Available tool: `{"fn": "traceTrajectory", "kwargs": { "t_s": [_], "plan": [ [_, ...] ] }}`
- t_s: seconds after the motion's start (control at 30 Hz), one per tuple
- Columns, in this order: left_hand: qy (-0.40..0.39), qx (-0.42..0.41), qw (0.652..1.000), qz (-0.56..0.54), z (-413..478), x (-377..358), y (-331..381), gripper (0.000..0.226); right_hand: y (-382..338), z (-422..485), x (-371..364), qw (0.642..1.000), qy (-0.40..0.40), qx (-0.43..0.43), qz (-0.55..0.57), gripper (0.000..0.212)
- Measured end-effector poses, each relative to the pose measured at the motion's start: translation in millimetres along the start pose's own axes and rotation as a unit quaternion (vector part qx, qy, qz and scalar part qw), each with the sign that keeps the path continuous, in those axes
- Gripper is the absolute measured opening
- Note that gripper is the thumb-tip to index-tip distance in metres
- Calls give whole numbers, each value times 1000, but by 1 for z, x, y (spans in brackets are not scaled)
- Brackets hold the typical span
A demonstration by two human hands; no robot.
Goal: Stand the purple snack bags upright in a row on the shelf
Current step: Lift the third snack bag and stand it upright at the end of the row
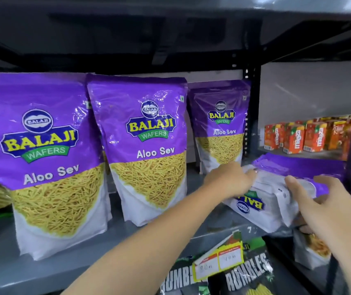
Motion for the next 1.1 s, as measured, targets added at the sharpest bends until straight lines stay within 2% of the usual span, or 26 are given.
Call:
{"fn": "traceTrajectory", "kwargs": {
  "t_s": [0.13, 0.3, 0.43, 0.53, 0.6, 0.77, 0.83, 0.9, 1.0, 1.1],
  "plan": [
    [112, -51, 991, -48, -46, -2, 2, 47, -6, -18, 10, 996, 18, 37, 80, 76],
    [178, -66, 966, -177, -59, -3, -18, 68, -20, -12, 10, 967, -6, 122, 222, 71],
    [237, -67, 951, -185, -45, 7, -27, 95, -40, 8, -4, 935, -52, 243, 253, 80],
    [261, -47, 952, -156, -28, 11, -33, 97, -40, 28, -27, 919, -99, 265, 274, 78],
    [276, -18, 956, -95, -23, 9, -35, 97, -31, 42, -47, 917, -140, 279, 249, 88],
    [266, 32, 961, -66, -14, -2, -40, 97, -9, 59, -78, 928, -206, 211, 227, 101],
    [260, 34, 962, -69, -13, -3, -40, 103, -11, 62, -78, 928, -227, 190, 224, 103],
    [287, 32, 955, -64, -20, -4, -40, 113, -10, 67, -72, 924, -227, 152, 269, 102],
    [389, -25, 921, 3, -43, -9, -27, 107, -5, 85, -69, 895, -180, 24, 408, 87],
    [391, -72, 917, 1, -51, -20, -8, 85, -9, 101, -87, 856, -233, -102, 449, 77]
  ]
}}
Point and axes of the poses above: each hand's wrist, its own z-axis towards the middle knuckle, its own x-axis out of the back of the hand, y = z × x, the point moved 6 cm from there along z, towards the middle knuckle, and after that the axes turned 7 degrees about x, right-handed, at the moved point
